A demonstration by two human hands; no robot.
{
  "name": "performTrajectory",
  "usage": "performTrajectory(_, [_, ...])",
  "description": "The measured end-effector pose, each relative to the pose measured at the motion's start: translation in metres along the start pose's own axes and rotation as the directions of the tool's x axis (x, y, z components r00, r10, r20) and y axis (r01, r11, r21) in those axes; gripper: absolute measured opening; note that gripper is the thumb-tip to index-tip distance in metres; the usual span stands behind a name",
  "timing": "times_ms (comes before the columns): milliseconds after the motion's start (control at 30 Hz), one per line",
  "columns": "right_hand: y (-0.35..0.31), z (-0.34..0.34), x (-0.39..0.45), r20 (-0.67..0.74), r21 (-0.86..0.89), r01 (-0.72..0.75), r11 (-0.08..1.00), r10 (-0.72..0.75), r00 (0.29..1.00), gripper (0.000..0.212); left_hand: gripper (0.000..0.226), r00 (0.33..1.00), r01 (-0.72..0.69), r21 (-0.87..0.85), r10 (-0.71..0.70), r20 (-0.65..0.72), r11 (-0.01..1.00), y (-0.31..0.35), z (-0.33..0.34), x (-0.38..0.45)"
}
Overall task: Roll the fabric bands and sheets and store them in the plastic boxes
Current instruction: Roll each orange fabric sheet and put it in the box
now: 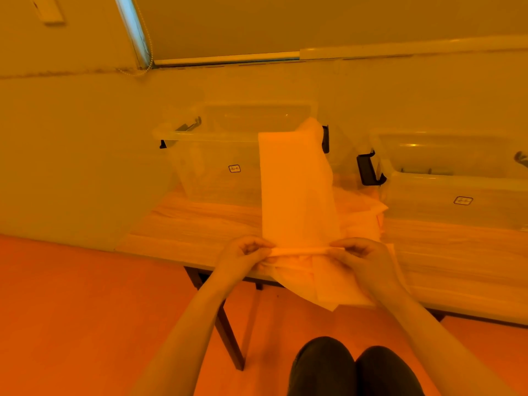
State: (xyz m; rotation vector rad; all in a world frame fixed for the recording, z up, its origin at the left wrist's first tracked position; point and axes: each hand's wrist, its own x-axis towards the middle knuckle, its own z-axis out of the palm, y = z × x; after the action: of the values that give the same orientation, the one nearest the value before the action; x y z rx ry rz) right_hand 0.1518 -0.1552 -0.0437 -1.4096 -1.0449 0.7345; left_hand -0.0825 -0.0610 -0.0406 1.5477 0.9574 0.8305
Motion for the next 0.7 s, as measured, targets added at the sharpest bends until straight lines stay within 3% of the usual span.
performTrajectory(433, [0.0038,-0.0024,-0.0016,-0.001,-0.007,0.026,1.000,-0.026,1.000,0.014,0.006,0.999,-0.018,0.043,0.016,0.030,0.999,0.0003,0.0065,-0.0014])
performTrajectory(700, [0.0023,-0.0031,-0.0022,0.014,0.052,-0.019,0.998,0.018,1.000,0.018,0.017,1.000,-0.011,0.034,0.010,0.018,0.999,0.0004,0.0054,-0.0006])
